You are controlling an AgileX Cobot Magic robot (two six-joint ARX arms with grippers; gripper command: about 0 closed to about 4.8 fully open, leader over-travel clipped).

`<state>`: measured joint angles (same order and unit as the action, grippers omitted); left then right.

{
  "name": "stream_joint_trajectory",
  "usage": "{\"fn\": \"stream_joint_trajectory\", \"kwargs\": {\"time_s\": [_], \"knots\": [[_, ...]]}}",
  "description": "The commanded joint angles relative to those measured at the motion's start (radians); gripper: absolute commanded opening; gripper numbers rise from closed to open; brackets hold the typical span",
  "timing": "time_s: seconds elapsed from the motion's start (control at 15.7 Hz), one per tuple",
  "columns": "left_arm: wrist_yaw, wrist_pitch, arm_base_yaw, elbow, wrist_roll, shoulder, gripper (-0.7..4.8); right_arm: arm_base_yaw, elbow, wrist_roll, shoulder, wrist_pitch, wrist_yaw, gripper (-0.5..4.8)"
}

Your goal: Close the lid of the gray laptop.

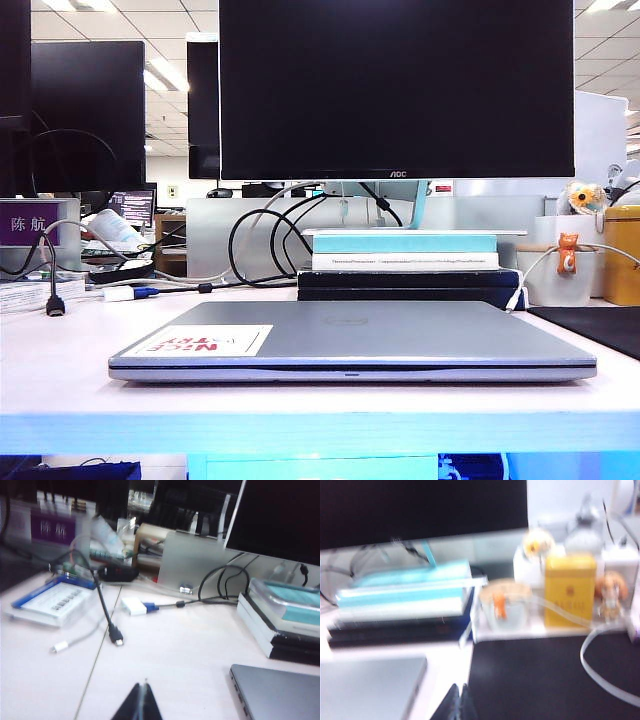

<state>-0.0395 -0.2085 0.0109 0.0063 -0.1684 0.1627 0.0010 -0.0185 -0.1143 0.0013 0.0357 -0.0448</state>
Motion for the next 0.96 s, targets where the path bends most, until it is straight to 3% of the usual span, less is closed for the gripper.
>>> {"fn": "stream_joint_trajectory", "kwargs": {"time_s": [0.06,0.19,0.32,0.96], "knots": [[-0.002,0.089,-0.002,0.001,-0.012,-0.119,-0.05,0.000,0.012,0.002,-0.001,-0.030,0.016,-0.02],[0.062,0.186,-0.004,0.001,0.051,-0.161,-0.05,-0.001,0.012,0.002,-0.001,-0.076,0.056,-0.02],[0.140,0.268,-0.006,0.001,0.061,-0.161,-0.05,0.000,0.012,0.002,0.002,-0.118,0.101,-0.02],[0.155,0.290,-0.007,0.001,0.063,-0.161,-0.05,-0.001,0.011,0.002,-0.001,-0.142,0.114,-0.02]]}}
